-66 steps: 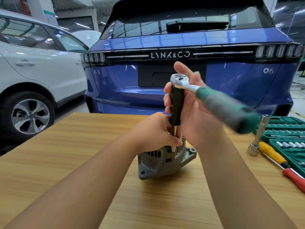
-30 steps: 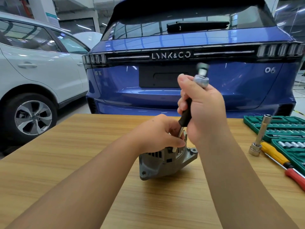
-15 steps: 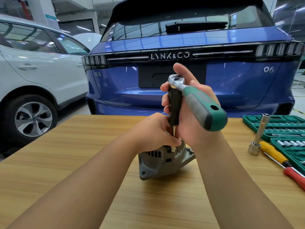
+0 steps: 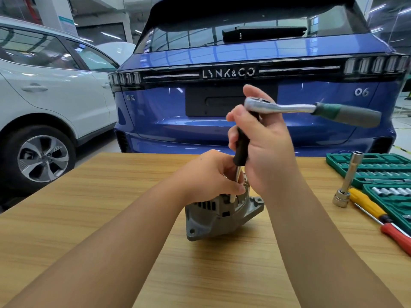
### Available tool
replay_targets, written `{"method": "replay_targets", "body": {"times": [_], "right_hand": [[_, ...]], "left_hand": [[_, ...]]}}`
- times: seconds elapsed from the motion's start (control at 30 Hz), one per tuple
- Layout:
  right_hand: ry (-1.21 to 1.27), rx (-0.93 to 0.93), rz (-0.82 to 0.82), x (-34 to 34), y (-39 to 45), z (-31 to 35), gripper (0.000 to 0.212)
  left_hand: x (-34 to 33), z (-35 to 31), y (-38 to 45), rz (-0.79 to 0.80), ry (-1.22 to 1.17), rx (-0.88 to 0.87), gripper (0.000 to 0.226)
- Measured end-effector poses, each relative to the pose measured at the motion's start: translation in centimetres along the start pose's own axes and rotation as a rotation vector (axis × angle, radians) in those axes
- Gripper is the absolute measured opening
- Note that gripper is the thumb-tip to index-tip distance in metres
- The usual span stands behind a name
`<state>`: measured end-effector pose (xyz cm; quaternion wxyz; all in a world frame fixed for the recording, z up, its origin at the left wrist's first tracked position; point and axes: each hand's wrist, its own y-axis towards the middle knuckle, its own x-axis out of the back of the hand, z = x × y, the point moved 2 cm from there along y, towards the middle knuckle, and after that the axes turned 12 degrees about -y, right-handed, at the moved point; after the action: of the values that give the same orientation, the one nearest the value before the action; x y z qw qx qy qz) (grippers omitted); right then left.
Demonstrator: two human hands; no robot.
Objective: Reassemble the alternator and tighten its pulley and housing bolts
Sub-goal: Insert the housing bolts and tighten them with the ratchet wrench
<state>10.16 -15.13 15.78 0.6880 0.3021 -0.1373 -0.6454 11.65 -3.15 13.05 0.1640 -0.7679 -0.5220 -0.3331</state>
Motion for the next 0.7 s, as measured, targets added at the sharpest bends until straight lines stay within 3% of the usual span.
{"method": "replay_targets", "body": {"times": [0.1, 0.17, 0.23, 0.33, 0.43, 0.53, 0.63, 0.7], "right_hand": [[-0.110, 0.186, 0.062, -1.1, -0.9, 0.2, 0.042], [-0.149, 0.197, 0.013, -1.6, -1.3, 0.5, 0.044], [-0.099, 0.135, -0.022, -1.9, -1.3, 0.8, 0.044], [0.099, -0.110, 0.041, -1.6, -0.9, 1.6, 0.037], [0.015, -0.229, 0.109, -1.0, -0.9, 1.4, 0.036], [0.154, -0.168, 0.062, -1.0, -1.0, 1.6, 0.061], [0.059, -0.046, -0.061, -0.5, -0.9, 0.8, 0.041], [-0.036, -0.064, -0.129, 0.1, -0.4, 0.4, 0.025]], "left_hand": [[0.2, 0.0, -0.3, -0.009, -0.049, -0.012, 0.010], [0.2, 0.0, -0.6, -0.013, -0.059, -0.025, 0.010], [0.2, -0.1, -0.7, -0.019, -0.049, -0.028, 0.010], [0.2, -0.2, -0.6, -0.037, -0.032, -0.016, 0.012], [0.2, -0.2, -0.5, -0.030, -0.023, -0.017, 0.013], [0.1, -0.2, -0.5, -0.041, -0.041, -0.029, 0.014], [-0.1, -0.4, -0.6, 0.013, -0.030, -0.020, 0.017], [-0.2, -0.4, -0.5, 0.035, -0.009, -0.012, 0.015]]}}
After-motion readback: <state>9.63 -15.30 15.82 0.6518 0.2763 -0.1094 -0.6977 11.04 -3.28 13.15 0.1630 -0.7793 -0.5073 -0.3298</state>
